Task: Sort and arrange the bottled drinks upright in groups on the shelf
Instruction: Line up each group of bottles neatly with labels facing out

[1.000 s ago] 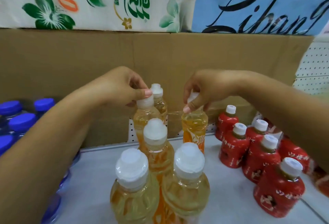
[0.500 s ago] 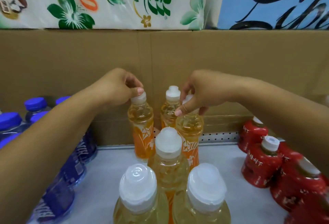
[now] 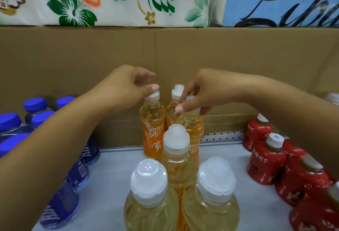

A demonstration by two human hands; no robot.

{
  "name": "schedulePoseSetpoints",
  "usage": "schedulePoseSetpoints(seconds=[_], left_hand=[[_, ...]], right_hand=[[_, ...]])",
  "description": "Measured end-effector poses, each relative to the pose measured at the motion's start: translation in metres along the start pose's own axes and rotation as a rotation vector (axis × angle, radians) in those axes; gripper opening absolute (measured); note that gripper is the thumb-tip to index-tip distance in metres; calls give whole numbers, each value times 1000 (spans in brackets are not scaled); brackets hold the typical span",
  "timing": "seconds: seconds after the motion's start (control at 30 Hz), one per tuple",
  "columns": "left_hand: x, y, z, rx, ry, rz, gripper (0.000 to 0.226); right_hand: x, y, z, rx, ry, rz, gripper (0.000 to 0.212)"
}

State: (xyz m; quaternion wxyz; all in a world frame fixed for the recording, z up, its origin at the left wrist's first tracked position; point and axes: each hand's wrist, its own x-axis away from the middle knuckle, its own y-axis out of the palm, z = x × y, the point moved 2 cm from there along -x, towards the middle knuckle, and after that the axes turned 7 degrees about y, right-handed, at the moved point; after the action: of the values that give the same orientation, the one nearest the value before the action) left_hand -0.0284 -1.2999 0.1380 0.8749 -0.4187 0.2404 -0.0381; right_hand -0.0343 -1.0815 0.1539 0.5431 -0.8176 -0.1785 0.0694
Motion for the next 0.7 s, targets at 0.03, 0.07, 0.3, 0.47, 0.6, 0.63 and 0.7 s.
schedulePoseSetpoints(seconds=[0.03, 0.07, 0.3, 0.47, 0.6, 0.63, 0.7], left_hand=[[10, -6, 11, 3, 32, -1, 33], [20, -12, 23, 18, 59, -53, 29], [60, -11, 72, 104, 104, -522, 36], [63, 1, 78, -11, 103, -464, 35], [65, 1, 75, -76, 150, -344, 22], [65, 0, 73, -90, 146, -322, 21], [66, -4, 67, -99, 119, -289, 18]], right_hand=[[2, -2, 2, -17, 11, -19, 37], [3, -5, 4, -38, 19, -40, 38], [9, -15, 11, -101, 6, -31, 30], [12, -12, 9, -68, -1, -18, 36], [13, -8, 7, -62, -12, -1, 40], [13, -7, 7, -63, -16, 4, 42], [13, -5, 6, -46, -18, 12, 46]])
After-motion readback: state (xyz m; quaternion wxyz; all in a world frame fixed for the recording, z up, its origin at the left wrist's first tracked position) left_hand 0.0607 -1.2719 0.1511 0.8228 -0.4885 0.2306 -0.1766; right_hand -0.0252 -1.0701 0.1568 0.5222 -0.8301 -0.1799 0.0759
